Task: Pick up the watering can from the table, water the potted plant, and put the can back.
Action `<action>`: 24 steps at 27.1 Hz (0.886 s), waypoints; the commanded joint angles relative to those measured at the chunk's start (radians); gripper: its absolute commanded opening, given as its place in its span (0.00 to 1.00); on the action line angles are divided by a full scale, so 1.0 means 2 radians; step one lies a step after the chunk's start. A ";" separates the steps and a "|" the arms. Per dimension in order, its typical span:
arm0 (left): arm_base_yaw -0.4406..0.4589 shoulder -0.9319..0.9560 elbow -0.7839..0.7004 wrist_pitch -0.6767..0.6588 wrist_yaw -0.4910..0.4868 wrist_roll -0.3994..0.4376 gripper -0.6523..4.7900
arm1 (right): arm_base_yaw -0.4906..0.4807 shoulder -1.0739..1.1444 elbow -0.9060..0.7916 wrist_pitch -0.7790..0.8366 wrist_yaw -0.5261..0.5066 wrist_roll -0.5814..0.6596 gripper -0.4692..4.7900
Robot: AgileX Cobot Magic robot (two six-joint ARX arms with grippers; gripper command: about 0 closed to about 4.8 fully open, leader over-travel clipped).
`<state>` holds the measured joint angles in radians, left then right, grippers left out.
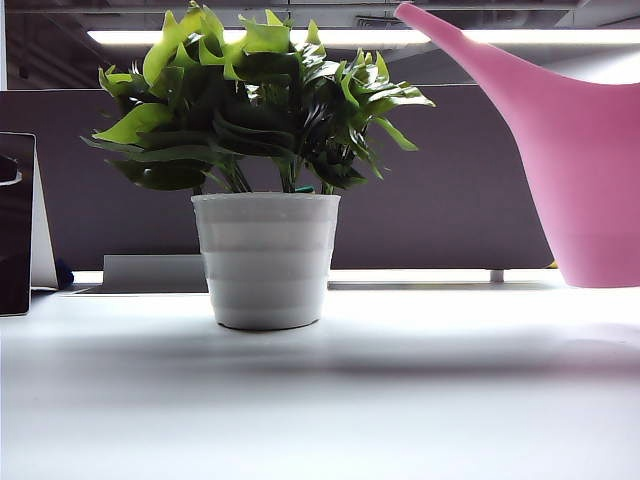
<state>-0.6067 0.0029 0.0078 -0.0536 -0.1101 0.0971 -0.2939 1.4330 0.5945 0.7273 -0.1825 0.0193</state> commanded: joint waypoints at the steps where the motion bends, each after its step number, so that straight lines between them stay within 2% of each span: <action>1: 0.000 0.001 0.000 0.004 -0.001 0.000 0.11 | -0.010 0.007 0.002 0.053 -0.004 0.017 0.08; 11: 0.000 0.001 0.000 0.003 -0.001 0.000 0.11 | -0.044 0.025 -0.032 0.088 -0.024 0.017 0.08; 24: 0.001 0.001 0.000 0.003 -0.001 0.000 0.11 | -0.049 0.030 -0.041 0.097 -0.030 0.017 0.08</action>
<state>-0.6067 0.0029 0.0078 -0.0563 -0.1101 0.0971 -0.3927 1.5013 0.5030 0.8574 -0.2317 0.0219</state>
